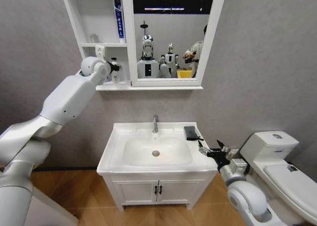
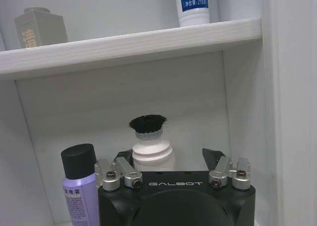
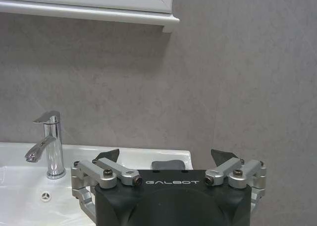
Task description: Move facial cleanser and shampoo from washbasin to cabinet, then wipe washbasin with towel.
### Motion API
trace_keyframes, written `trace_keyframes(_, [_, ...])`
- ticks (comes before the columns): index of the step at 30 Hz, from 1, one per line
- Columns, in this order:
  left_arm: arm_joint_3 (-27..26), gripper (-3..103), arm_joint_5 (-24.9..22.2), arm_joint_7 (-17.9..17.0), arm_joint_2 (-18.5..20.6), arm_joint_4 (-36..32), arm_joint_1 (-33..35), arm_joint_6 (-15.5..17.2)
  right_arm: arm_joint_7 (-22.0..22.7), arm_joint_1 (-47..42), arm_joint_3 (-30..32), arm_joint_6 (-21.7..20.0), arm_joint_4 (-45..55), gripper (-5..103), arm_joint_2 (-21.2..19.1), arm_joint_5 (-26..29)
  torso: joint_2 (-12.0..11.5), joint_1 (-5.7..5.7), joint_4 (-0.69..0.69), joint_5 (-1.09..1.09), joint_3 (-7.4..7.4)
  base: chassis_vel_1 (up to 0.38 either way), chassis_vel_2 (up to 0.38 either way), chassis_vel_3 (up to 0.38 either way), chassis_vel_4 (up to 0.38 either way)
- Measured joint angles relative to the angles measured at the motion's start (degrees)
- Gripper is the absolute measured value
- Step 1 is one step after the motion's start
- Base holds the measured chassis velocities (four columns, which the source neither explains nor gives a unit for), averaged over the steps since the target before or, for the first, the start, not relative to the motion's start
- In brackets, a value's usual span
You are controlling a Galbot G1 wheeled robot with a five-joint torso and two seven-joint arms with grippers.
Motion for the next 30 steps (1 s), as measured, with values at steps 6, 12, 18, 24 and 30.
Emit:
trace_keyframes(6, [-0.1,99,-0.1,-0.3,-0.3,0.2,0.1,-0.4,-0.1,-0.1,0.2,0.5,-0.2,100,-0.2,0.1,0.0,0.0,0.0,0.0,0.0,0.0,0.0,0.0,0.0])
trace_keyframes(12, [-0.4,100,0.0,-0.7,-0.1,-0.6,0.1,-0.9,-0.2,-0.2,0.1,0.6,-0.5,100,-0.2,0.0,0.0,0.0,-0.01,0.0,0.0,0.0,0.0,0.0,0.0])
trace_keyframes(18, [-2.5,100,-0.7,-2.3,2.5,-6.8,1.6,-1.0,-0.2,-0.2,-0.8,0.6,-0.5,100,-0.2,0.0,0.0,0.0,-0.01,0.0,0.0,0.0,0.0,0.0,0.0])
trace_keyframes(24, [-4.6,100,0.4,-3.1,7.0,-10.9,4.0,-2.5,-0.6,-0.1,-1.5,0.6,-0.5,100,-0.5,0.0,0.0,0.01,-0.01,-0.02,0.0,0.0,0.0,0.0,0.0])
trace_keyframes(30, [-11.3,100,-4.1,-7.7,14.1,-20.5,9.2,-1.5,0.1,-0.4,-2.2,0.0,0.1,100,-1.6,0.5,0.0,0.0,-0.01,-0.02,0.0,0.0,0.0,0.0,0.0])
